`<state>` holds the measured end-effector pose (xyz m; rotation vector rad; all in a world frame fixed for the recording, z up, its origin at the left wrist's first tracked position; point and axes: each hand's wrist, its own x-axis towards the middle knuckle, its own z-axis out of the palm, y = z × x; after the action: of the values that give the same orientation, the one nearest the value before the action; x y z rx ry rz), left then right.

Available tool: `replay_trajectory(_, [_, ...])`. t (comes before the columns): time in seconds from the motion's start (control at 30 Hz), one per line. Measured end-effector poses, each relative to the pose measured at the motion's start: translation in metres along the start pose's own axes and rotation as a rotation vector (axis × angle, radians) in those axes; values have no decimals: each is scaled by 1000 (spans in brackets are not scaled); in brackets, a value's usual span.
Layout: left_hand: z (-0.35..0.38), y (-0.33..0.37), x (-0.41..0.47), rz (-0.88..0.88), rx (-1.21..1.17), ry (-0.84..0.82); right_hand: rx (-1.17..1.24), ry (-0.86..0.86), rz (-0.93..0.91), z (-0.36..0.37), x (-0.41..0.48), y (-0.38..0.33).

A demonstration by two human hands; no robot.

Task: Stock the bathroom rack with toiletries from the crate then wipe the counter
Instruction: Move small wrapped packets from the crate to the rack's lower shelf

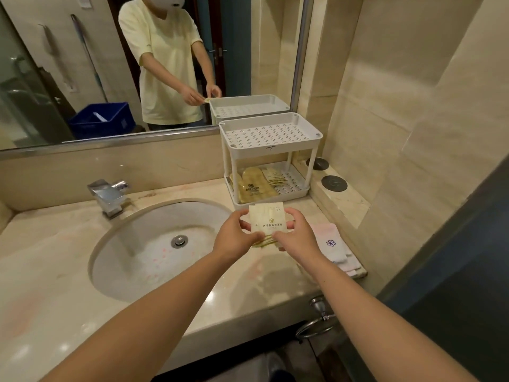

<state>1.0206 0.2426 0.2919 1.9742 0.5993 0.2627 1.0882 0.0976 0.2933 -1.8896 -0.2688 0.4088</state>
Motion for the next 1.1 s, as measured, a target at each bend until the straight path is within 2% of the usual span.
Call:
replay_trajectory(0.33, [55, 15, 127, -43, 6, -10, -19, -8, 22, -28, 136, 7])
replay_trajectory(0.7, [119, -6, 277, -147, -48, 17, 4, -11, 108, -28, 299, 44])
replay_trajectory(0.9, [137, -18, 329, -176, -65, 47, -228, 4, 53, -21, 359, 52])
replay_trajectory(1.1, [143, -21, 358, -155, -77, 89, -251, 16, 44, -12, 395, 59])
